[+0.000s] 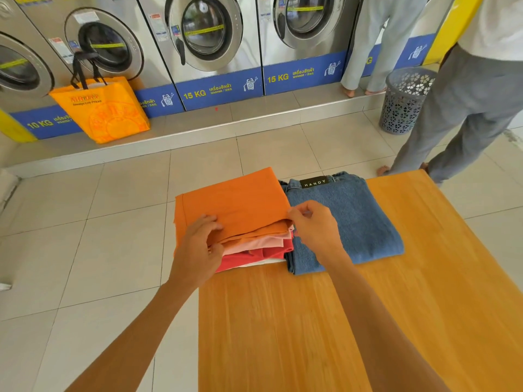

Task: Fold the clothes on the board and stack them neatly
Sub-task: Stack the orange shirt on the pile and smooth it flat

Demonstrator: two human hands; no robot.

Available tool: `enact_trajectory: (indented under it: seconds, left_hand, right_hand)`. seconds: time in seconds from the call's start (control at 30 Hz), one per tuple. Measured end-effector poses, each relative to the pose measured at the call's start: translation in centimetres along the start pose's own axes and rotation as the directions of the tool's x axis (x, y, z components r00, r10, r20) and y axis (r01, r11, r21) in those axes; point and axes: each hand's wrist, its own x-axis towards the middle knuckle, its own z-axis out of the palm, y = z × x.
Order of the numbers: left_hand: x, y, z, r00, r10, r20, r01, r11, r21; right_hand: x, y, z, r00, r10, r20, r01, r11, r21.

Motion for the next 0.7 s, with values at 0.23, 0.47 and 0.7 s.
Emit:
enact_trajectory:
  seconds: [0.23, 0.47, 0.7]
  left_hand:
    - [-1.9, -1.9, -1.0, 0.984, -0.075, -0.162, 0.092, 0.99, 0.103]
    - [-2.1, -1.3, -0.6, 0.971, -0.069, -0.229, 0.1, 0.987, 0.125]
    - [-0.1, 1.3, 0.5, 0.975, 0.002, -0.221, 0.051, 0.971, 0.235]
  right_hand:
    - [0.0, -0.3, 0.1, 0.998, 0.045, 0.045, -0.042, 0.996, -0.072]
    - [0.5, -3.0, 0.3, 0.998, 0.034, 0.05, -0.038, 0.995, 0.087]
    - [1.3, -5.0, 0.3, 0.999, 0.006, 0.04, -0.007, 1.0, 0.01]
